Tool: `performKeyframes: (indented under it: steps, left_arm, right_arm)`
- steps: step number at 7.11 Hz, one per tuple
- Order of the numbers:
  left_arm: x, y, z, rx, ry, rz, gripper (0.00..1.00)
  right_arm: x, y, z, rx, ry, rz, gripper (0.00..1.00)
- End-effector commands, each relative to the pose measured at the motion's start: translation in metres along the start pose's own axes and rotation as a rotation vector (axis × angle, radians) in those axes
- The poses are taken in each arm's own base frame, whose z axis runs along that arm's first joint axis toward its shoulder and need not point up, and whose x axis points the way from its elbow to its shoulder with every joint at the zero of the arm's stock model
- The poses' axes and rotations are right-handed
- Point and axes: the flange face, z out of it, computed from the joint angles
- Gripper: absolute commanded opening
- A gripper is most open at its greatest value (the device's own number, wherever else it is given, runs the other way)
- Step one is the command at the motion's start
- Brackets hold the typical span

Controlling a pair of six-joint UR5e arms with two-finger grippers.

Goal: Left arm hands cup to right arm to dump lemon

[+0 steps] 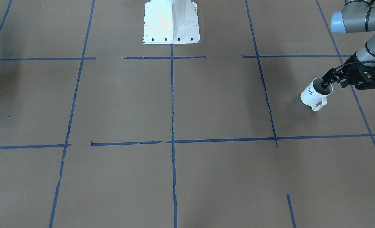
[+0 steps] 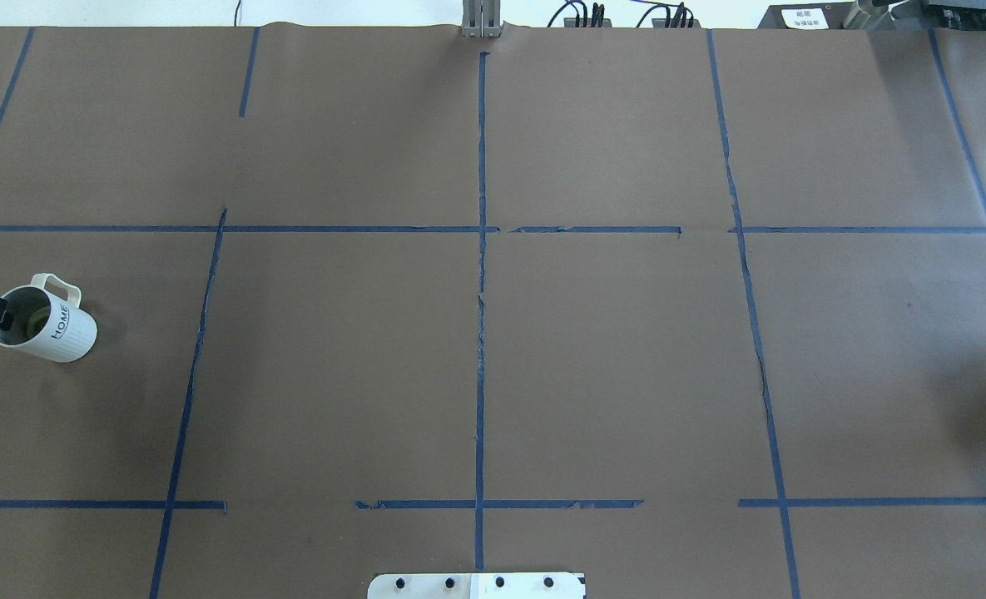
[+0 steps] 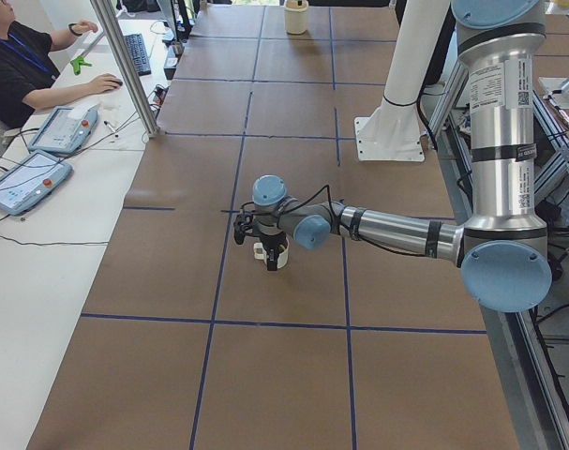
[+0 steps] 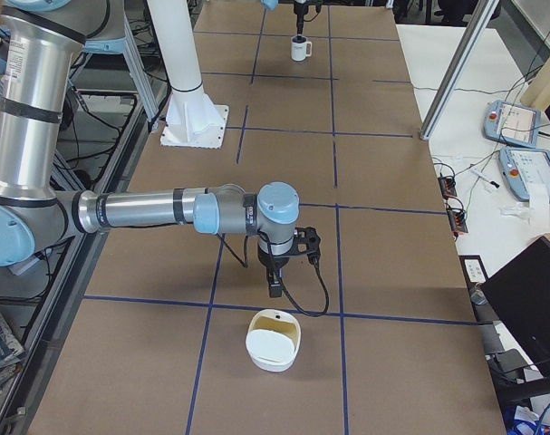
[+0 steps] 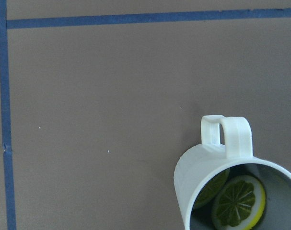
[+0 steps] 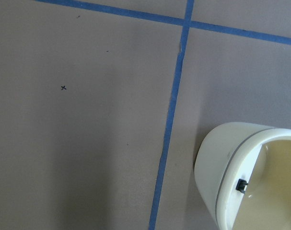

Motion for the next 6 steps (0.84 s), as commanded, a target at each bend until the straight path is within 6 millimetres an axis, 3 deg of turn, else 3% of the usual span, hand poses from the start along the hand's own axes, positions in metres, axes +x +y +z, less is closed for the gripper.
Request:
performKeyframes:
  steps: [1, 3, 4, 5, 6]
  left_arm:
    - [0.0001, -0.0029, 0.0028, -0.003, -0.001, -0.019, 0.78]
    - [0.0025, -0.0024, 0.0015, -0.001, 0.004, -0.008, 0.64]
    - [0.0032, -0.0018, 0.0006, -0.001, 0.006, -0.006, 0.5]
    - [0.003, -0.0014, 0.0003, 0.002, 0.009, -0.003, 0.22]
    - [0.005, 0.0013, -0.0051, 0.007, 0.012, 0.001, 0.02]
  right_arm:
    - [0.0, 0.0, 0.0, 0.0, 0.0, 0.0, 1.0]
    - [0.0, 0.0, 0.0, 0.0, 0.0, 0.0, 1.0]
    - [0.0, 0.0, 0.0, 0.0, 0.0, 0.0, 1.0]
    - [-0.0004, -0.0008, -0.0005, 0.002, 0.0, -0.002, 1.0]
    - [-0.0009, -0.0009, -0.0011, 0.003, 0.0, -0.003, 1.0]
